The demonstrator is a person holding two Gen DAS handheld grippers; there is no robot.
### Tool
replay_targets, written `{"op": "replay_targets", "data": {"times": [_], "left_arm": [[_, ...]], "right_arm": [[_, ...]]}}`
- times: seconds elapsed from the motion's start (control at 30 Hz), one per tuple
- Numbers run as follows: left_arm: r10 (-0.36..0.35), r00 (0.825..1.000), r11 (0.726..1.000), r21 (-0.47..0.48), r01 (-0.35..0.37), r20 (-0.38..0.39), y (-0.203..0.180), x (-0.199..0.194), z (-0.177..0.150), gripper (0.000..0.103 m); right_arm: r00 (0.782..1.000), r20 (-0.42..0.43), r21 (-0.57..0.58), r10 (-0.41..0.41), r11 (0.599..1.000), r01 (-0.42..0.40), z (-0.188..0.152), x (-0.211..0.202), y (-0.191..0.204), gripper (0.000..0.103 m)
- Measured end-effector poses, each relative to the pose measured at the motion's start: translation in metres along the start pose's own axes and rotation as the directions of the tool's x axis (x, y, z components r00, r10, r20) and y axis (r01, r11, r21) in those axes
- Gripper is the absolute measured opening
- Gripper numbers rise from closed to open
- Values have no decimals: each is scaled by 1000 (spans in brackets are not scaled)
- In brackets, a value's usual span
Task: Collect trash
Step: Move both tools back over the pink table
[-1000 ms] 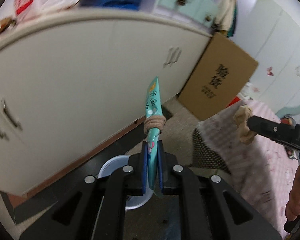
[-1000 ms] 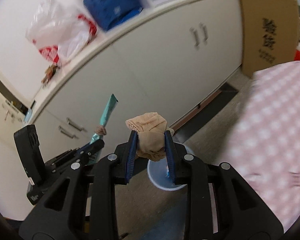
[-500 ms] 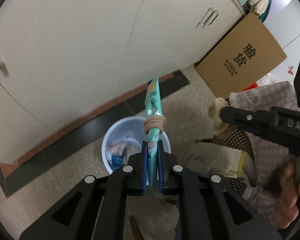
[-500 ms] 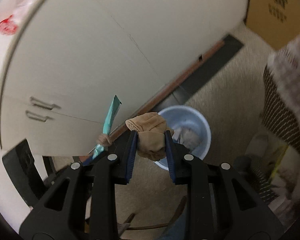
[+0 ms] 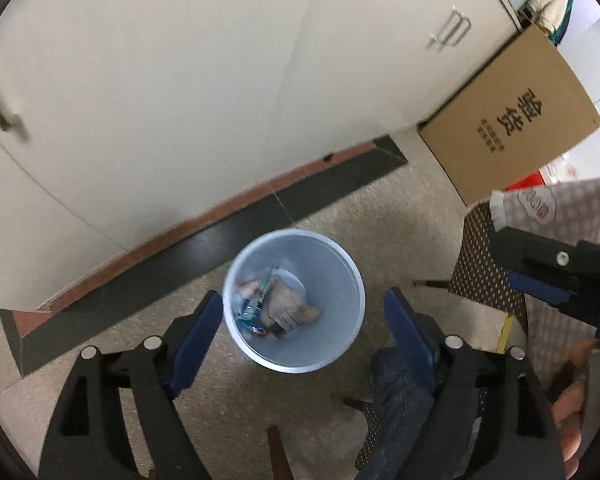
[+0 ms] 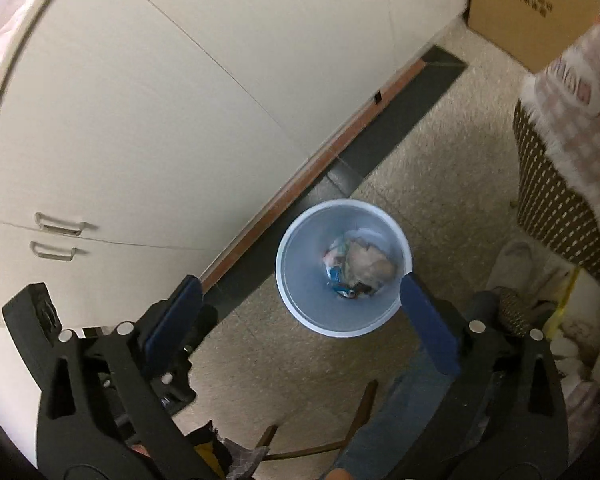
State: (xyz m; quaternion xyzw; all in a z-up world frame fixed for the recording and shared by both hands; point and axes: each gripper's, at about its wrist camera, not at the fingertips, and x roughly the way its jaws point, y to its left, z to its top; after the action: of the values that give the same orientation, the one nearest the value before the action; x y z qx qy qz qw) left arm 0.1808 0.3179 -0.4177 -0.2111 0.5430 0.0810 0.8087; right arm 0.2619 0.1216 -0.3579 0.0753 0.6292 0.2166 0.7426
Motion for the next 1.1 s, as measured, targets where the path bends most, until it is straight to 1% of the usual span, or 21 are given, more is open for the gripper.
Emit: {"op": "replay_targets", "data": {"times": [0.1, 0.17, 0.27, 0.3, 0.4, 0.5, 0.57, 0.67, 0.8, 0.93, 1.03, 1.1], "left_arm": [[16, 998, 1000, -15, -15, 61, -2, -30, 5, 83], [8, 994, 1000, -11, -7, 112, -9, -54, 9, 83], [2, 981, 1000, 13, -5, 192, -27, -91, 13, 85], [-1, 979, 1000, 20, -3, 206, -31, -97, 14, 85], [-22, 966, 999, 48, 10, 256, -52, -126, 16, 86], [-76, 949, 996, 78, 54, 307, -76, -154, 14, 86], [-99, 938, 992, 101, 69, 331, -92, -168, 11, 86], [-130, 926, 986, 143, 84, 354, -118, -184, 4, 86], [-173, 912, 974, 201, 102, 372, -158, -200, -4, 86], [-214, 902, 957, 264, 118, 374, -191, -212, -16, 86], [-243, 895, 942, 311, 126, 373, -215, -217, -26, 86], [-255, 897, 933, 336, 130, 362, -230, -216, -30, 86]], "right_arm": [[999, 48, -54, 22, 998, -19, 0, -27, 10, 97], [994, 100, -96, 49, 995, -40, -2, -55, 18, 97], [983, 165, -142, 77, 988, -54, -4, -92, 23, 97], [980, 179, -150, 82, 987, -56, -5, -99, 23, 97], [964, 247, -174, 95, 983, -52, -12, -135, 21, 97], [946, 310, -180, 98, 983, -42, -20, -169, 11, 97], [932, 351, -177, 95, 984, -34, -26, -190, 2, 97], [915, 391, -166, 94, 986, -30, -37, -217, -10, 97], [885, 457, -145, 89, 989, -25, -52, -253, -31, 97], [857, 513, -107, 58, 994, -3, -68, -282, -59, 97], [845, 534, -67, 38, 998, -3, -79, -301, -83, 97], [834, 552, -36, 26, 999, -7, -87, -314, -100, 97]]}}
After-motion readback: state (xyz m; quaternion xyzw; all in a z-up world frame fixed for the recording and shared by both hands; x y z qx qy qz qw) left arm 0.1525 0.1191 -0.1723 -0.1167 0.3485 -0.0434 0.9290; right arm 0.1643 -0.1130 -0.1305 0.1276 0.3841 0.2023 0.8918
